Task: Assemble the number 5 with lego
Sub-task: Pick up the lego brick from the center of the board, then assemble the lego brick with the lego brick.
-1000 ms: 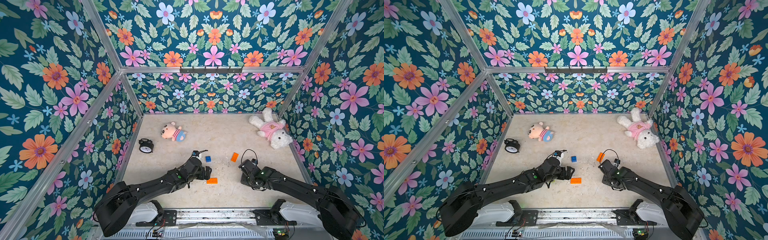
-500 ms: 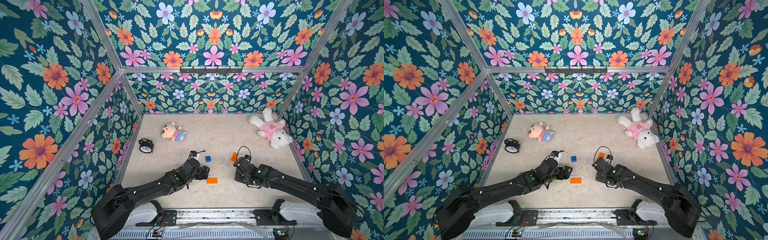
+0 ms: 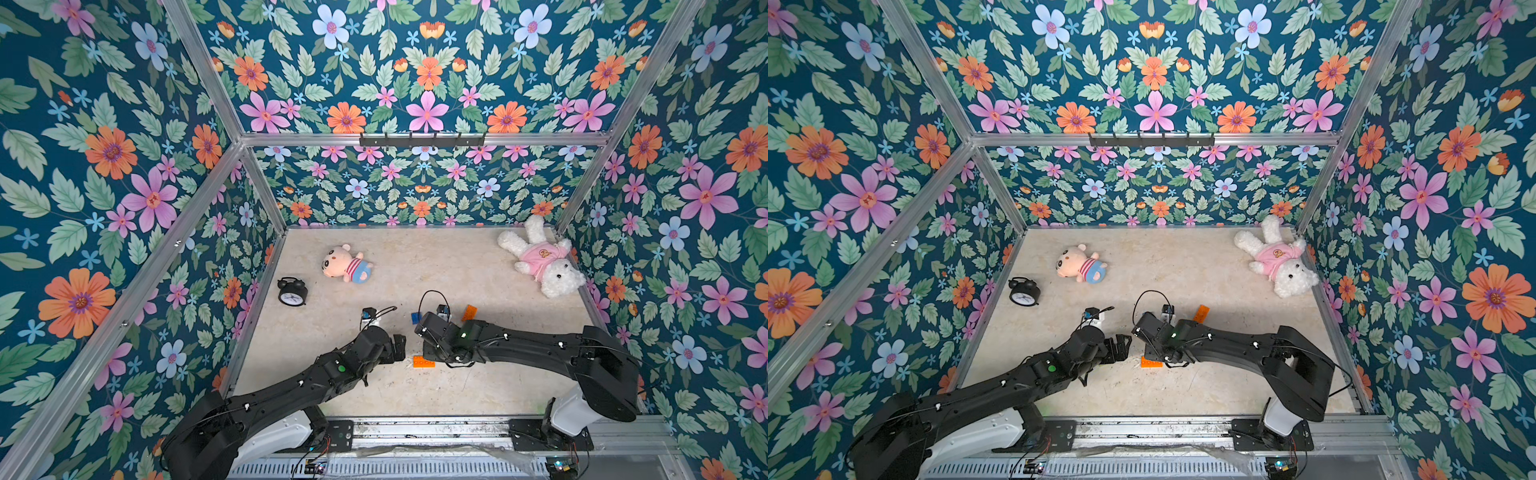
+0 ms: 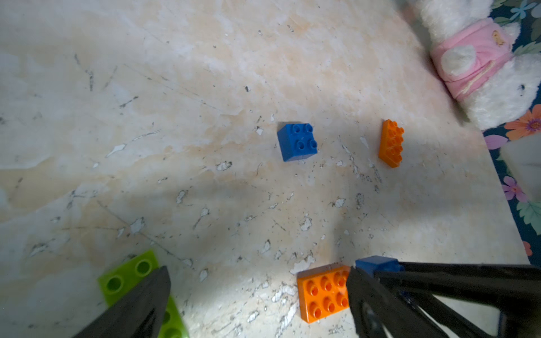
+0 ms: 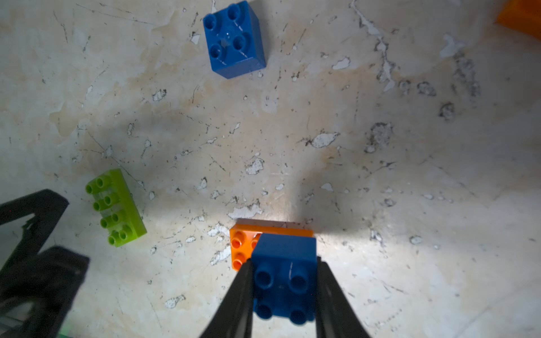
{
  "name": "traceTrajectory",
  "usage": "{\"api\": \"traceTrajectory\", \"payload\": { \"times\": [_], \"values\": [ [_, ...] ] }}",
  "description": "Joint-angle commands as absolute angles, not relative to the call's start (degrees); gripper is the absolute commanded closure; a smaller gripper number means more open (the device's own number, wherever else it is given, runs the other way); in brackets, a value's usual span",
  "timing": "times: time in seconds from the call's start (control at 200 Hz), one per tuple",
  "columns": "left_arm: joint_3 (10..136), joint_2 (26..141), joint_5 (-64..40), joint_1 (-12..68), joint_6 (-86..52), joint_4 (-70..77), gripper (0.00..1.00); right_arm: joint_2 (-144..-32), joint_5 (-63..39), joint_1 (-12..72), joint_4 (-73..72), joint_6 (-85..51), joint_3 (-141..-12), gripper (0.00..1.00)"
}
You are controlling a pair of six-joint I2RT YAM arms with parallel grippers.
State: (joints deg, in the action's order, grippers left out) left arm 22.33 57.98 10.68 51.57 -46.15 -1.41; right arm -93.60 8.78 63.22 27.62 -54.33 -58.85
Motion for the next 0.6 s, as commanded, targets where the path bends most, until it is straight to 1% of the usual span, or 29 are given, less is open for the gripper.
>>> {"api": "traceTrajectory", "payload": {
  "times": [0.0,0.145,0.47,0.595],
  "values": [
    [21.43,56.40,13.09,51.50,-46.79,-2.64,0.01,-96.28,9.16,64.49,30.06,-56.50,-60.37,0.80],
    [21.15,55.61,12.98,51.50,-46.01,-2.55,0.01,-97.60,10.52,65.83,31.86,-57.47,-60.99,0.80],
    [21.72,56.95,11.34,51.51,-45.02,-1.19,0.01,-97.90,13.15,65.74,34.27,-56.81,-62.35,0.80],
    [21.76,57.11,11.24,51.57,-45.17,-0.97,0.01,-97.65,11.70,65.57,31.95,-56.51,-60.91,0.81]
  ]
}}
